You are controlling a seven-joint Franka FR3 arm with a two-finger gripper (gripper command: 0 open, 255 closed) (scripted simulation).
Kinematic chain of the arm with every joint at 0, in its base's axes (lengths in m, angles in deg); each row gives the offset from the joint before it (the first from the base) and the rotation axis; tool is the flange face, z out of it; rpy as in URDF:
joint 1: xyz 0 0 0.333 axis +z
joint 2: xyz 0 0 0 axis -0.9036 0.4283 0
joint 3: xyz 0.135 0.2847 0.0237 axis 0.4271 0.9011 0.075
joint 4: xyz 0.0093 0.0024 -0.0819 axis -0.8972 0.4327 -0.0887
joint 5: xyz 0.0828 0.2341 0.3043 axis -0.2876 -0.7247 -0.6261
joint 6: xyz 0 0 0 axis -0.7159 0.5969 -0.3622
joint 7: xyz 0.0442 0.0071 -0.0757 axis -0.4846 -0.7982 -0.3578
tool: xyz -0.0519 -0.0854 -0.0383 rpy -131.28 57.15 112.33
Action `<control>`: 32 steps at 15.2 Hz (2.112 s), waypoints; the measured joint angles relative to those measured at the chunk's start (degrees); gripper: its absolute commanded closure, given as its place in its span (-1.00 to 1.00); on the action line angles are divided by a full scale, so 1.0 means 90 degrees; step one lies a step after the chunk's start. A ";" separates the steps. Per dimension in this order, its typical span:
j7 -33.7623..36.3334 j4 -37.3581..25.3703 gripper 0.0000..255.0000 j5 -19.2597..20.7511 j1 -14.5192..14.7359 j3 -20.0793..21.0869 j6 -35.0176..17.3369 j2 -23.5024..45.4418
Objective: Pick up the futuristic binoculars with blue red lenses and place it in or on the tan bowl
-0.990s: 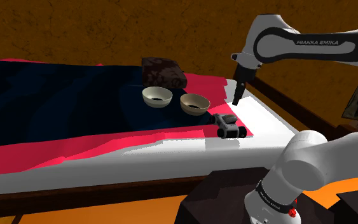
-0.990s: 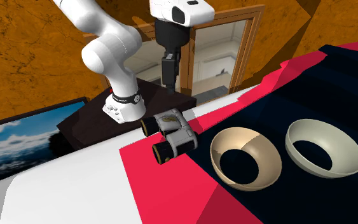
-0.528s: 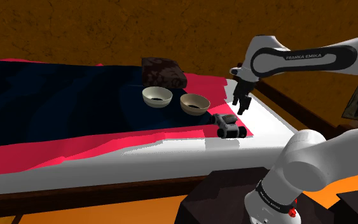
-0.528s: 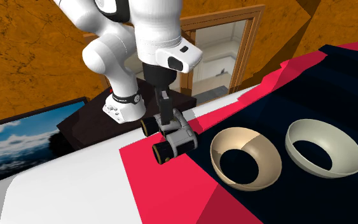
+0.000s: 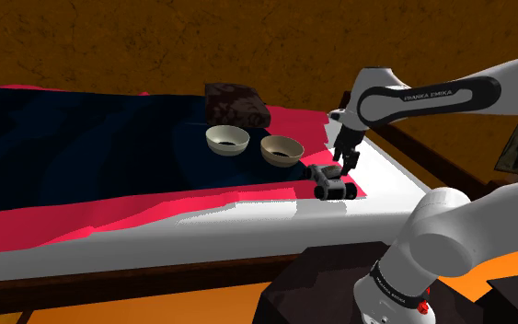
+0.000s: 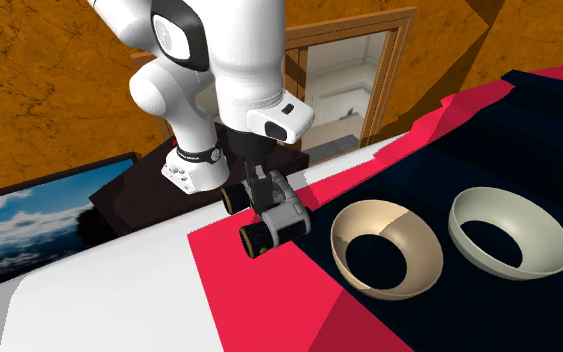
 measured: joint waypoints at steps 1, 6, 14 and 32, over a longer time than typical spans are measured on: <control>0.0001 0.0012 -1.00 0.0004 0.0000 -0.0006 -0.0021 0.0009; 0.0002 0.0024 1.00 0.0008 -0.0001 -0.0010 -0.0038 0.0011; -0.0001 0.0020 1.00 0.0009 -0.0001 -0.0009 -0.0036 0.0010; -0.0063 -0.0993 1.00 -0.0297 0.0070 0.0386 0.1364 -0.0371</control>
